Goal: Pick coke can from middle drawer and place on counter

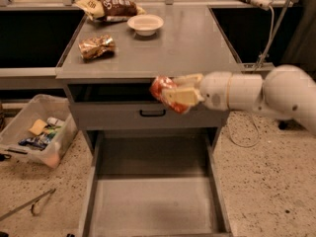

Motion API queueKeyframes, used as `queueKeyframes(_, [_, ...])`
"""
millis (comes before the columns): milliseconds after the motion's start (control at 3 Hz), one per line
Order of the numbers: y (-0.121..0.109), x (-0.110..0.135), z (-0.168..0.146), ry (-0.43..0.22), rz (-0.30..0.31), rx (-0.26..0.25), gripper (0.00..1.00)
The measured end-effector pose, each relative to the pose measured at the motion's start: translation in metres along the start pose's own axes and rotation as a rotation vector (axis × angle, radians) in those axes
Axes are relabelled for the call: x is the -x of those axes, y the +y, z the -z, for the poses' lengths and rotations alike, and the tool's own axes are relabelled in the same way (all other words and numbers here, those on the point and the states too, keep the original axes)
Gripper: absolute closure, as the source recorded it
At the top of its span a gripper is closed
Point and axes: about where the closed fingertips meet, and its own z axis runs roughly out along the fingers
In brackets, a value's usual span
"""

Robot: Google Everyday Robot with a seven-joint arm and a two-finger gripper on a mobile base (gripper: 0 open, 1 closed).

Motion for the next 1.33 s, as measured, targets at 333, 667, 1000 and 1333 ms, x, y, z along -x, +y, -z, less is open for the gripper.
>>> queueKeyframes(333, [-0.009,0.080,0.011,-0.057,0.049,0.031,1.00])
queueKeyframes(667, [-0.023,0.104,0.024,-0.095,0.067,0.005,1.00])
queueKeyframes(1000, [-0.022,0.103,0.023,-0.093,0.066,0.007,1.00])
queueKeyframes(1333, [-0.037,0.118,0.015,-0.107,0.146,-0.011,1.00])
